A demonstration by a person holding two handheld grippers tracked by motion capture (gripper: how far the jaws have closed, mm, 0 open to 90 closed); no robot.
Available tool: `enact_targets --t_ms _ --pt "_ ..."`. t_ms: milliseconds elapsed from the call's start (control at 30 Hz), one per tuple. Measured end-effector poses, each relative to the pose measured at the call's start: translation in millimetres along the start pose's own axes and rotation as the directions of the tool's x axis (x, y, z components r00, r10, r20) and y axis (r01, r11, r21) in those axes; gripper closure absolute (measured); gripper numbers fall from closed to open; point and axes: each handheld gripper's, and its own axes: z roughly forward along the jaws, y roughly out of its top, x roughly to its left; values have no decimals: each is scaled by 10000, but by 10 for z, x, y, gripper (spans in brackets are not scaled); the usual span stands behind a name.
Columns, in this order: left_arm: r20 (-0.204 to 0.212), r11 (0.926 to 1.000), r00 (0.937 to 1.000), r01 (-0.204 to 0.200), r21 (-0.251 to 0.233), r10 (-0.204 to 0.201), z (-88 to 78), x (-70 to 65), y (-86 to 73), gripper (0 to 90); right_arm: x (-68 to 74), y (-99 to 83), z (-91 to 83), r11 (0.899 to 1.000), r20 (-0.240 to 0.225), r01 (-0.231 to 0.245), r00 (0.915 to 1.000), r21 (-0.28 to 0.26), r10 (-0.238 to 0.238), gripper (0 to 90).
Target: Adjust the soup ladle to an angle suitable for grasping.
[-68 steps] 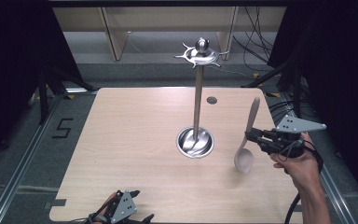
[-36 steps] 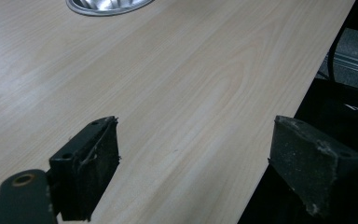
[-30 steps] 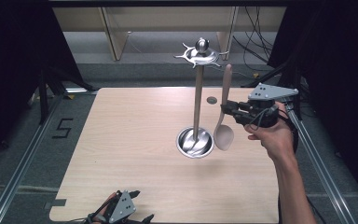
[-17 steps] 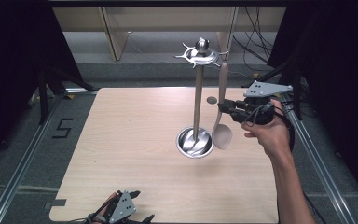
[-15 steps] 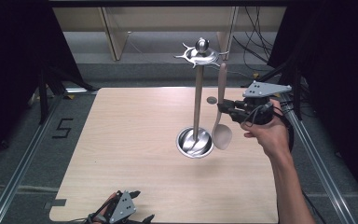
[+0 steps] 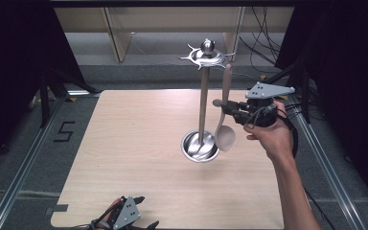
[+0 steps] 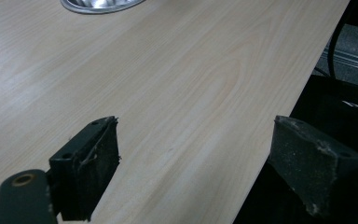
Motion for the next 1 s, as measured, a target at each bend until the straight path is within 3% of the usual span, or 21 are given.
enact_targets --t_ms 67,100,133,167,200,267,300,333,400,433,533,567,667,700,867,900,1000 --pt "3 10000 10000 5 -4 -5 -1 -2 -1 150 2 10 2 9999 66 133 9999 108 -134 774" --pt "4 10000 10000 1 -1 -1 -1 -2 -2 150 39 5 13 9999 204 -156 9997 68 154 773" --pt "1 10000 10000 0 5 0 0 -2 -2 150 39 5 13 9999 204 -156 9997 68 154 773" --pt "23 10000 10000 -47 20 47 -3 3 1 150 20 11 12 9998 206 179 9996 85 -181 773" --pt "41 9999 9999 122 -103 -121 8 -11 -1 150 35 -5 24 9999 302 94 9995 -71 -92 773" --pt "172 9999 9998 106 -26 -105 13 -13 -2 150 46 -14 26 9999 161 -125 9998 -16 125 773" --pt "165 9998 9998 129 -157 -126 24 -17 -6 150 40 -12 34 10000 149 -6 9999 -73 7 773" --pt "183 9999 9998 -91 95 89 6 -2 1 150 44 -13 37 9999 323 25 9995 -132 -20 772" --pt "177 9999 9998 -90 93 88 5 -2 1 150 55 -15 48 9997 396 -48 9992 -258 59 771" --pt "200 9999 9997 125 -74 -123 15 -17 -2 150 61 -17 48 9996 130 -203 9997 -184 205 770" --pt "183 9995 9996 210 -243 -205 33 -24 -8 150 71 -34 57 9986 128 -295 9995 -429 301 769" --pt "121 9997 9998 141 -192 -138 32 -20 -10 150 55 -38 55 9990 161 -44 9999 -440 52 769" --pt "-65 9996 9996 -259 106 260 15 -3 -2 150 67 -63 60 9977 75 -325 9994 -601 330 767" --pt "26 9998 9998 -183 79 183 19 -6 -3 150 54 -72 68 9958 129 -158 9998 -899 170 760" --pt "120 10000 9999 -2 60 2 28 -9 -5 150 38 -93 56 9947 50 -241 9997 -1001 247 745" --pt "112 9998 9999 -116 157 115 19 -1 -4 150 52 -106 56 9934 -23 -514 9987 -1026 514 746" --pt "74 10000 10000 -35 -41 35 23 -12 -9 150 52 -109 58 9937 -29 -503 9987 -1002 502 747"
